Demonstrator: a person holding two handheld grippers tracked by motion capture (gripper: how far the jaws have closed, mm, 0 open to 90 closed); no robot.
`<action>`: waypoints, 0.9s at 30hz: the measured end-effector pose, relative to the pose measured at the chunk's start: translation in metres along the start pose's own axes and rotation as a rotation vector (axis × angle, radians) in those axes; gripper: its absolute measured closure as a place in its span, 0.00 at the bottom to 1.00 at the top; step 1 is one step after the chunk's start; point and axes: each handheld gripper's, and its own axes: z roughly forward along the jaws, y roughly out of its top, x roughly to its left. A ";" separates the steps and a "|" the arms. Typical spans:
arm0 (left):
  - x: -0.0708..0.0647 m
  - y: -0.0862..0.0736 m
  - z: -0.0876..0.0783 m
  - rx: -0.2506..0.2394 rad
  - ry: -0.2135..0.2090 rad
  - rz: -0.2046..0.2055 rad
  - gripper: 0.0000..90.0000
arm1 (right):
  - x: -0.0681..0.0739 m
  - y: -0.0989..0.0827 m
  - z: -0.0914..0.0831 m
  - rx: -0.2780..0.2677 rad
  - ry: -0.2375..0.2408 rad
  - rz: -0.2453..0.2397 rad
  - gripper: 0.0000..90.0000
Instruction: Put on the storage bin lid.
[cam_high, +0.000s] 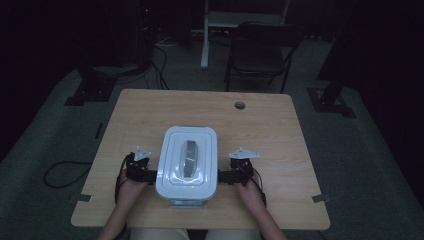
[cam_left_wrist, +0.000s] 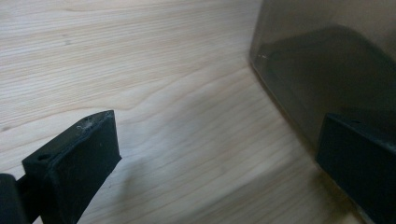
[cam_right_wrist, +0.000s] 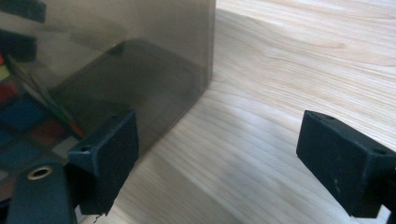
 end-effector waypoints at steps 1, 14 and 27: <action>-0.002 0.001 0.002 0.000 -0.005 0.001 0.01 | -0.003 0.000 -0.002 -0.002 -0.006 0.004 0.14; -0.026 0.015 0.019 0.022 -0.056 0.034 0.01 | -0.031 -0.005 -0.018 -0.015 -0.052 0.049 0.15; -0.048 0.030 0.034 0.037 -0.084 0.063 0.01 | -0.055 -0.013 -0.033 -0.015 -0.079 0.081 0.15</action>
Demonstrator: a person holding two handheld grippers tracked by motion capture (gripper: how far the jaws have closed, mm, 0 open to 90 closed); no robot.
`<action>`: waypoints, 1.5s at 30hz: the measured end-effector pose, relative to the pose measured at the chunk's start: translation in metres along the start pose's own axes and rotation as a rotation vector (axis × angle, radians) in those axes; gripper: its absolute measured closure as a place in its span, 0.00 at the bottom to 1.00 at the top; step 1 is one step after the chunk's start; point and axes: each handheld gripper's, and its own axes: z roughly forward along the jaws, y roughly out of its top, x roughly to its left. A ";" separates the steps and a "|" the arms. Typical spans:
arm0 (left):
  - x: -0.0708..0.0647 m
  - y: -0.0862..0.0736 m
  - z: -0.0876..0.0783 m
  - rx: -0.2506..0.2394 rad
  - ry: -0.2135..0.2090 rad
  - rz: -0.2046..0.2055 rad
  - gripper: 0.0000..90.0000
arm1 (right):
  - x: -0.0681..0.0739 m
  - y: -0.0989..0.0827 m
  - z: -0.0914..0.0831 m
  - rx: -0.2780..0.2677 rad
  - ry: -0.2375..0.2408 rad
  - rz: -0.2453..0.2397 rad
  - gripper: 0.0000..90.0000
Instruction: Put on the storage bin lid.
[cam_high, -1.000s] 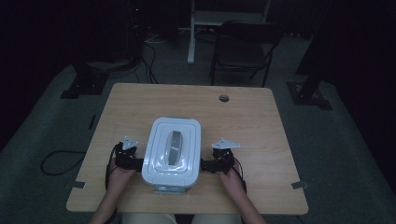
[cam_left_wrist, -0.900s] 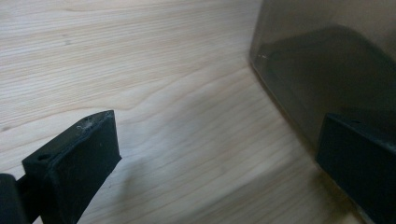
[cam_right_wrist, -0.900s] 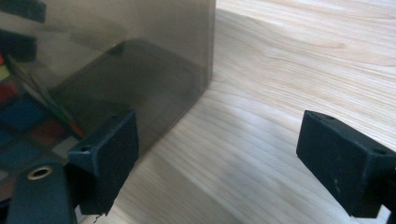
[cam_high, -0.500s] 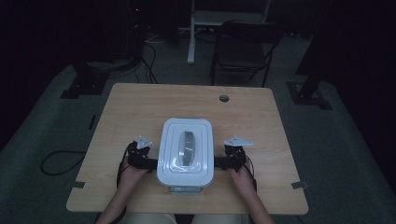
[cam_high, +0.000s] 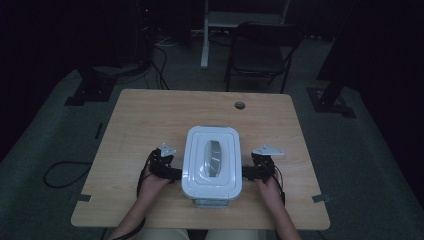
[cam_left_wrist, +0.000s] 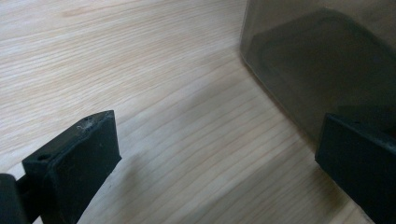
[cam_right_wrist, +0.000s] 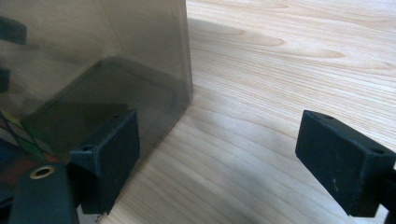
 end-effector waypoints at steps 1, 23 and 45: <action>-0.001 0.001 0.001 -0.002 -0.001 0.001 0.01 | -0.001 0.000 -0.001 0.001 -0.001 0.000 0.15; -0.019 0.010 0.012 0.006 -0.038 0.043 0.01 | -0.022 -0.003 -0.010 -0.015 -0.032 0.039 0.15; -0.003 0.007 -0.007 -0.137 -0.040 0.068 0.01 | -0.032 -0.012 -0.017 -0.024 -0.057 0.054 0.14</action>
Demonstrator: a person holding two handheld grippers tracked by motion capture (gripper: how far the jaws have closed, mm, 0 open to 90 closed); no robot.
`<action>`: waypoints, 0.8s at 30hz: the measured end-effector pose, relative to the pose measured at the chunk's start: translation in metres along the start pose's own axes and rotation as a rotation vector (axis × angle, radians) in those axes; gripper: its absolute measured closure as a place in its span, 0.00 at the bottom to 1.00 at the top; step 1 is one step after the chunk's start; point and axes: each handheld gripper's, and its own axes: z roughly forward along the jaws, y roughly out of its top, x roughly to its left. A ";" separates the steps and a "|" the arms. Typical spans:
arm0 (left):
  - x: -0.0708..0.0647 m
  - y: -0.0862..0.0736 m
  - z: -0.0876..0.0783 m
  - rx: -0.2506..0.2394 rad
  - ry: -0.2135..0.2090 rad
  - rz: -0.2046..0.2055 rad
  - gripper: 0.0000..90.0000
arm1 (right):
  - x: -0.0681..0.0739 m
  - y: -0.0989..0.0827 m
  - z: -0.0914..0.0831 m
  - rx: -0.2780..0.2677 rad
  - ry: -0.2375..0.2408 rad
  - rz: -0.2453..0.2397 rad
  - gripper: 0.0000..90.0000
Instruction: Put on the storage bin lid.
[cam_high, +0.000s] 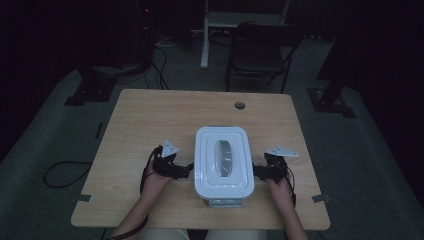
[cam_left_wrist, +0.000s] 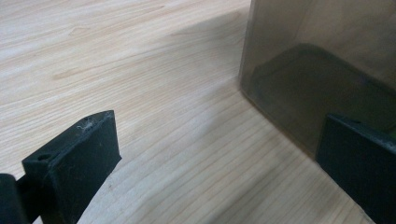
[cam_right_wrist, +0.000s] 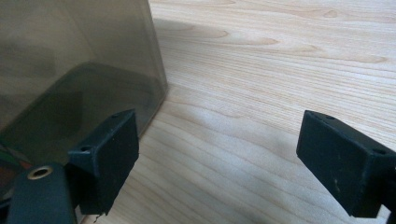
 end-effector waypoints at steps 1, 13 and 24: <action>0.001 -0.001 -0.001 -0.001 -0.001 0.000 0.01 | 0.000 0.000 -0.001 0.001 0.002 -0.001 0.14; 0.020 -0.014 -0.017 0.002 0.011 -0.036 0.01 | -0.008 -0.005 -0.011 -0.009 -0.026 0.006 0.14; 0.029 -0.022 -0.027 0.011 0.046 -0.041 0.01 | -0.014 -0.010 -0.017 -0.020 -0.090 -0.002 0.14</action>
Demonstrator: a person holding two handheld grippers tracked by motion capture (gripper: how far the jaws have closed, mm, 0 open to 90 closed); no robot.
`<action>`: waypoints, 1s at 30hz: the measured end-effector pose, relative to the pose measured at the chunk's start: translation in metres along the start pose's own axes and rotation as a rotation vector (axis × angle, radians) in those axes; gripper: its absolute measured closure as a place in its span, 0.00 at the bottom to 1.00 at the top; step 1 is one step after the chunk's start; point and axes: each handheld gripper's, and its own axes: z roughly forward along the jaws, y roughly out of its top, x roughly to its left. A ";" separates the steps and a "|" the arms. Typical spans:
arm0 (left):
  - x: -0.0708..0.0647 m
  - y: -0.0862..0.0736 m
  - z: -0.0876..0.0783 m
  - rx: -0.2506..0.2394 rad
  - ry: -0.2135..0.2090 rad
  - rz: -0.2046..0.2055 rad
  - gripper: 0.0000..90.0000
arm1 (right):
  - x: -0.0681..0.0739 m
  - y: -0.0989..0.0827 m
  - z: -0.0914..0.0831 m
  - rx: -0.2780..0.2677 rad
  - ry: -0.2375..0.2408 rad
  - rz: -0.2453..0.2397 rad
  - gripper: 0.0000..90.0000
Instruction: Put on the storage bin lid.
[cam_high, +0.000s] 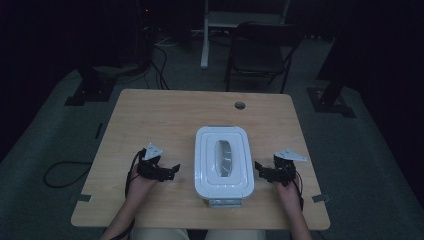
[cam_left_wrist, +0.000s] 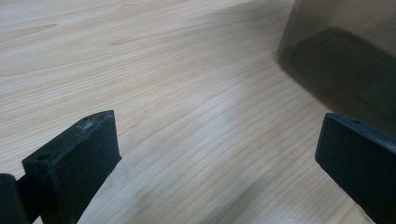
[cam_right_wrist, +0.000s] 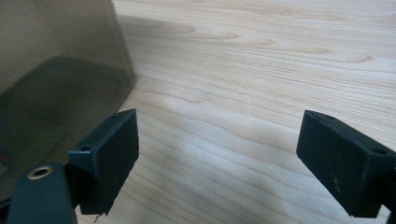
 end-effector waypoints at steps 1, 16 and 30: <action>0.001 -0.001 -0.001 0.001 0.002 0.000 0.01 | -0.002 0.000 -0.002 -0.008 -0.007 -0.001 0.14; 0.019 -0.014 -0.012 0.026 0.046 -0.061 0.01 | -0.023 -0.004 -0.021 -0.040 -0.075 0.039 0.15; 0.042 -0.031 -0.036 0.009 0.103 -0.121 0.01 | -0.043 -0.022 -0.038 -0.054 -0.160 0.114 0.15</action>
